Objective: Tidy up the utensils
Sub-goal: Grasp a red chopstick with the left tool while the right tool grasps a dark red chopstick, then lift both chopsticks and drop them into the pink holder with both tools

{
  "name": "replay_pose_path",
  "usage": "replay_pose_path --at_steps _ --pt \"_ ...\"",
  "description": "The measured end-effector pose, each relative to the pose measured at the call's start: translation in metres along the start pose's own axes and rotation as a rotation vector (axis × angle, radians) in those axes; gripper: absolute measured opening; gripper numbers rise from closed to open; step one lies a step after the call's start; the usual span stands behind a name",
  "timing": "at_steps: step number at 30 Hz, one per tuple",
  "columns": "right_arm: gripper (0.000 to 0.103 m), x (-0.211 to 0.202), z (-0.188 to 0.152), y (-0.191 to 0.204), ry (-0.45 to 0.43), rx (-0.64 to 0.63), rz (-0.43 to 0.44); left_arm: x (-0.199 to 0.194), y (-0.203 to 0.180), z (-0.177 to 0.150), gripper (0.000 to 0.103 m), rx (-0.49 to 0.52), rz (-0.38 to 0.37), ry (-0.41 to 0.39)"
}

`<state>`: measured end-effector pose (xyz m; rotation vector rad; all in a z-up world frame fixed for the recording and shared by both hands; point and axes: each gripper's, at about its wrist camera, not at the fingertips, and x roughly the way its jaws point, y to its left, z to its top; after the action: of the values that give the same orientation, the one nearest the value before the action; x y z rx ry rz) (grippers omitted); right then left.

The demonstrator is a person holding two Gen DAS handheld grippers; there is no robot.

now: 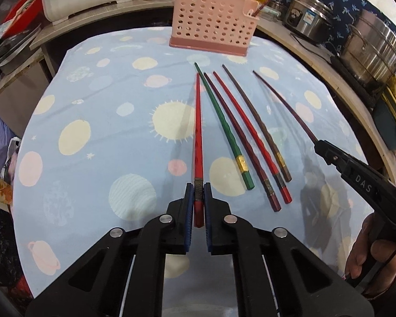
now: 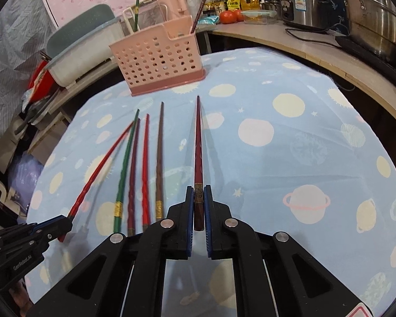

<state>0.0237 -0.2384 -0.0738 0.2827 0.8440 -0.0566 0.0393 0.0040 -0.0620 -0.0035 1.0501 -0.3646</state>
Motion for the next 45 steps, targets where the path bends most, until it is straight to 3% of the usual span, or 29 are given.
replay_pose_path --at_steps 16,31,45 --pt "0.007 -0.062 0.049 0.016 -0.167 0.01 0.081 -0.06 0.003 0.062 0.007 -0.029 -0.008 -0.173" --pt "0.007 -0.085 0.1 0.02 -0.257 0.016 0.103 -0.105 -0.001 0.13 0.007 -0.019 0.01 -0.33" --pt "0.007 -0.093 0.165 0.023 -0.33 0.032 0.132 -0.127 -0.008 0.194 0.007 0.012 0.016 -0.425"
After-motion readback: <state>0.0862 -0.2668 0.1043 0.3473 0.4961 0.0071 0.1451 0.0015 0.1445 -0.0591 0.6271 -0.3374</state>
